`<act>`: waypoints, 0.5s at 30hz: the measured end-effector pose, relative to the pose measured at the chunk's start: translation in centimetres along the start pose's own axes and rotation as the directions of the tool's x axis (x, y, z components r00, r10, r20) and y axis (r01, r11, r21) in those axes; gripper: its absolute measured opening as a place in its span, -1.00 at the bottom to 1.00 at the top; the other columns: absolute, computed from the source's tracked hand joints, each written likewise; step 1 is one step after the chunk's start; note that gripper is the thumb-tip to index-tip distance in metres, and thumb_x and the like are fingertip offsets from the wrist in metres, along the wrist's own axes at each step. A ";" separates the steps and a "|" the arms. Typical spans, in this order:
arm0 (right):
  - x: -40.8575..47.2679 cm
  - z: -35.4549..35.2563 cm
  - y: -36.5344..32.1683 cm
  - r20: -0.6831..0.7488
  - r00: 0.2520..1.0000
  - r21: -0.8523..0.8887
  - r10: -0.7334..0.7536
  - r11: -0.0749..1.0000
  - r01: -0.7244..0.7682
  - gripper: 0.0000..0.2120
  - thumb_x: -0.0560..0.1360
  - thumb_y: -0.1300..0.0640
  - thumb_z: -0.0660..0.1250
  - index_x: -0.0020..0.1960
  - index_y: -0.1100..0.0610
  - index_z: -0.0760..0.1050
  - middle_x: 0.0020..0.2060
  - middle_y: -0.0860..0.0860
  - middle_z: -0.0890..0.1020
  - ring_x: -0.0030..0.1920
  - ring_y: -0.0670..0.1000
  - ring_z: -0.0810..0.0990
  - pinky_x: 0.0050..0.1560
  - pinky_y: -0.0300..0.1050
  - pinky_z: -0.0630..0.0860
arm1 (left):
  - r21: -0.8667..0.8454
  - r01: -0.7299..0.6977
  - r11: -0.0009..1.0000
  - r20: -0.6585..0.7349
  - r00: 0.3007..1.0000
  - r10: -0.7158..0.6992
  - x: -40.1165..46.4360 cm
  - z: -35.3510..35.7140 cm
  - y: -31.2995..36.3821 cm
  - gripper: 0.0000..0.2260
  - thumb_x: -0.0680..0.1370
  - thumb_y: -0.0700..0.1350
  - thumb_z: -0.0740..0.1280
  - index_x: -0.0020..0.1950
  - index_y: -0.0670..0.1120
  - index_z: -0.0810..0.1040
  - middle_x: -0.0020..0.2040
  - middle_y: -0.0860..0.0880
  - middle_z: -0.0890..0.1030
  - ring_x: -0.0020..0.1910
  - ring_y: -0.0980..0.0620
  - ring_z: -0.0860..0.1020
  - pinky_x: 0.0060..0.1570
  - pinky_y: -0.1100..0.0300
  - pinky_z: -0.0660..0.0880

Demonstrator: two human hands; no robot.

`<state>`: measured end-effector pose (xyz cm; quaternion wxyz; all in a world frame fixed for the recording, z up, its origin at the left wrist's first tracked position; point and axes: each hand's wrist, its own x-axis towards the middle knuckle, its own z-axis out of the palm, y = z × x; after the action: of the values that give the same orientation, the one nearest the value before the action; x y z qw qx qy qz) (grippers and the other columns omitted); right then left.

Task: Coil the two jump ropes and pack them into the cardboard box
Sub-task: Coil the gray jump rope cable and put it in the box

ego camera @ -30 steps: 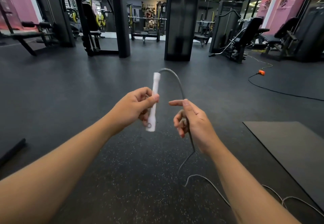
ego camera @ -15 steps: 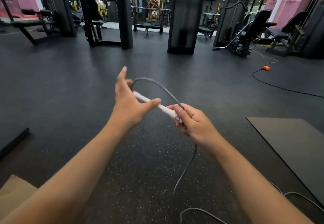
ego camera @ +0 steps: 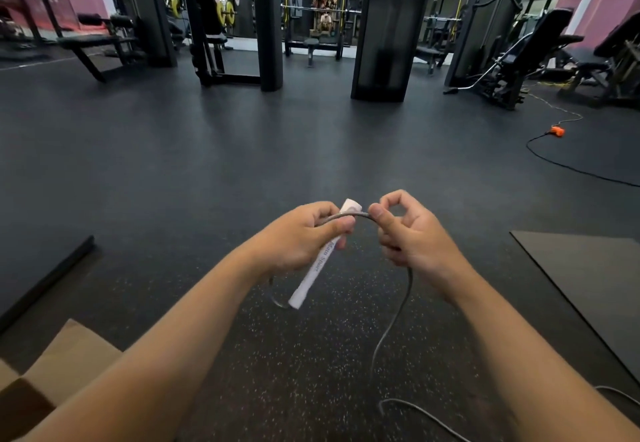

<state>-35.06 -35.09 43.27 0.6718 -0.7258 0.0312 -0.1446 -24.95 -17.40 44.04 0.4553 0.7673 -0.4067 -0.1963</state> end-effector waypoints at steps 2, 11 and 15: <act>-0.1 -0.1 0.1 -0.023 1.000 0.025 -0.017 1.000 0.017 -0.78 0.57 0.01 0.35 0.00 0.11 0.35 -0.49 -0.11 0.24 -0.49 -0.08 0.10 -0.44 -0.10 -0.01 | -0.008 -0.004 1.000 0.000 1.000 0.004 -0.1 0.3 0.0 -0.69 0.68 0.08 0.24 0.16 -0.15 0.56 -0.23 0.05 0.59 -0.50 0.22 0.40 -0.43 0.27 0.33; -0.8 -0.4 0.2 -0.073 0.997 -0.077 0.017 0.997 -0.022 -0.58 0.66 -0.18 0.17 -0.04 0.14 0.57 -0.49 0.07 0.45 -0.52 0.04 0.31 -0.46 -0.13 0.21 | -0.746 -0.175 0.643 -0.334 0.933 -0.134 0.2 1.3 0.9 -0.81 0.73 -0.04 0.15 0.10 -0.14 0.44 -0.17 -0.04 0.59 -0.49 0.11 0.42 -0.54 0.24 0.43; -1.2 0.4 0.0 -0.013 0.999 -0.069 0.031 0.997 -0.032 -0.50 0.60 -0.25 0.15 -0.01 0.16 0.58 -0.40 0.09 0.53 -0.49 0.01 0.38 -0.52 -0.19 0.29 | -0.855 -0.324 0.405 -0.448 0.854 -0.263 0.5 1.8 1.6 -0.85 0.72 -0.09 0.17 0.13 -0.17 0.43 -0.09 -0.06 0.62 -0.40 0.11 0.57 -0.35 0.22 0.61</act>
<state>-36.14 -34.44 43.01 0.6482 -0.7472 0.0516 -0.1369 -26.57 -19.17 44.50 0.8928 0.4061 -0.1080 -0.1621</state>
